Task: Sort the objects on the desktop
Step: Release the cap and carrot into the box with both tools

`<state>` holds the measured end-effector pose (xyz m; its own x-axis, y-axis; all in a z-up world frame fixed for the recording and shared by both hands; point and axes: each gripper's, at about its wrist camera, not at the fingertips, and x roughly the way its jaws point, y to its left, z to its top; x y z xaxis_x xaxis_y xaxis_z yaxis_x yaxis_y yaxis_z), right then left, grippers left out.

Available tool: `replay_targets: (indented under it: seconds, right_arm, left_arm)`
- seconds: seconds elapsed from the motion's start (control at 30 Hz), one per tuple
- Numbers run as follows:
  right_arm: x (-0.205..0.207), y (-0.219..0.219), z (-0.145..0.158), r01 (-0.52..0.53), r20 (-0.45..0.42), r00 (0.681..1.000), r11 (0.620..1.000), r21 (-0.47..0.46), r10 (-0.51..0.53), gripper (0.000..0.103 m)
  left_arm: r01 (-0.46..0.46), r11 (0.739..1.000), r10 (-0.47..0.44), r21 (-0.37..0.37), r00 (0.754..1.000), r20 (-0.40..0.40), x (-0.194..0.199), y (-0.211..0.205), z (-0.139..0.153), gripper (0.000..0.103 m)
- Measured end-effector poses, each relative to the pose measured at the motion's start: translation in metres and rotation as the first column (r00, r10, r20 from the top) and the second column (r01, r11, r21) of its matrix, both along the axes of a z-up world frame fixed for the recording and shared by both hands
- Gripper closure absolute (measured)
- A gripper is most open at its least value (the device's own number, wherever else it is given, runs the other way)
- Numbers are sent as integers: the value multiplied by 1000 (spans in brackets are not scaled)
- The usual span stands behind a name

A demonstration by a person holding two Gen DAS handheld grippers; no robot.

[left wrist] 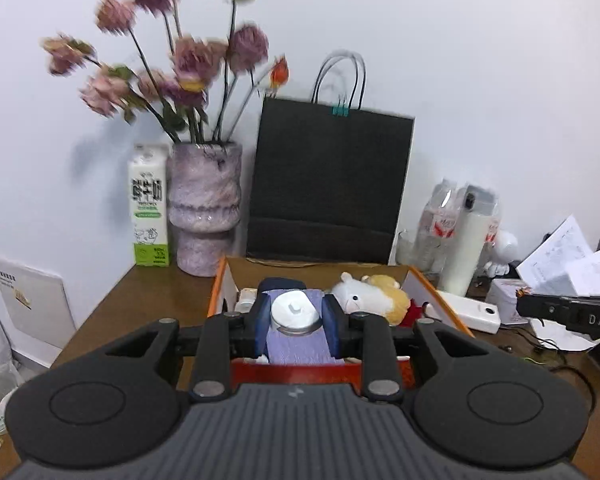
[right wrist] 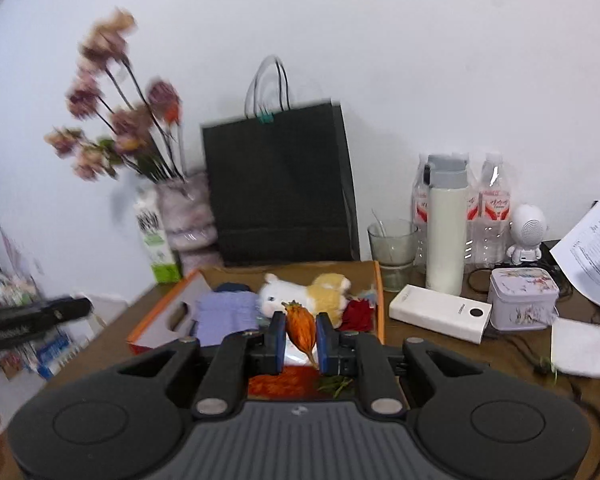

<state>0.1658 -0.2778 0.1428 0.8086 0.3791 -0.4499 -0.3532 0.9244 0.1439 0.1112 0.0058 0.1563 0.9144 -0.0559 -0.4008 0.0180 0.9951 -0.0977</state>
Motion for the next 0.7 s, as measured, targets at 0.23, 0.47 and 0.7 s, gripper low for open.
replay_targets:
  seconds: [0.23, 0.47, 0.7]
  right_arm:
    - [113, 26, -29, -13, -225, 974, 995, -99, -10, 89]
    - [177, 48, -82, -9, -392, 917, 979, -203, -73, 88]
    - [183, 64, -86, -13, -358, 930, 963, -268, -87, 72]
  left_arm:
    - [-32, 999, 34, 12, 978, -204, 114, 22, -32, 75]
    - [-36, 995, 68, 92, 926, -371, 183, 26, -79, 74]
    - [-52, 998, 60, 31, 921, -385, 198, 42, -79, 53]
